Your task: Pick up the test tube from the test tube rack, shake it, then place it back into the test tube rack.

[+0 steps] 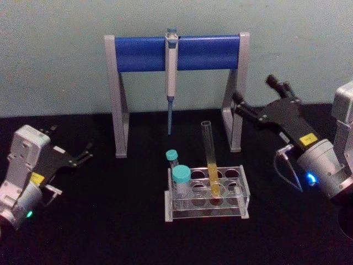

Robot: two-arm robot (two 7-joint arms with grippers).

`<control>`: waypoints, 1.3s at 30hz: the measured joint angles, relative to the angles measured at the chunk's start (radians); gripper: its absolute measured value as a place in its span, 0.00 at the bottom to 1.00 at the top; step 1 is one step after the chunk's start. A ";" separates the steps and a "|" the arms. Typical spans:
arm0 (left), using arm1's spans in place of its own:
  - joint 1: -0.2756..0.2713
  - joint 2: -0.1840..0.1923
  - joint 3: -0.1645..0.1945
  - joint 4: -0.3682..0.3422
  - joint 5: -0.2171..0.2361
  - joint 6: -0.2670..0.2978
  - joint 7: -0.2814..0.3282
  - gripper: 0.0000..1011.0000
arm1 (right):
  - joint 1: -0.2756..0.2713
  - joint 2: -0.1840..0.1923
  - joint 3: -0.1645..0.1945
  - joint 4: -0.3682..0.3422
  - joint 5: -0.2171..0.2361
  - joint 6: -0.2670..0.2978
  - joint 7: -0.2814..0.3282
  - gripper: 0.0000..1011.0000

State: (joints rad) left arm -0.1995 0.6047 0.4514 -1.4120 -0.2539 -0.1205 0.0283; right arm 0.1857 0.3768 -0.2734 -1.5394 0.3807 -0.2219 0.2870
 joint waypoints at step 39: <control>0.000 0.000 0.000 0.000 0.000 0.000 0.000 0.99 | 0.008 -0.088 0.061 0.144 -0.230 0.341 -0.278 0.99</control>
State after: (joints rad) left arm -0.1995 0.6047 0.4514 -1.4120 -0.2539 -0.1205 0.0283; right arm 0.1939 0.2892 -0.2126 -1.3954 0.1508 0.1192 0.0094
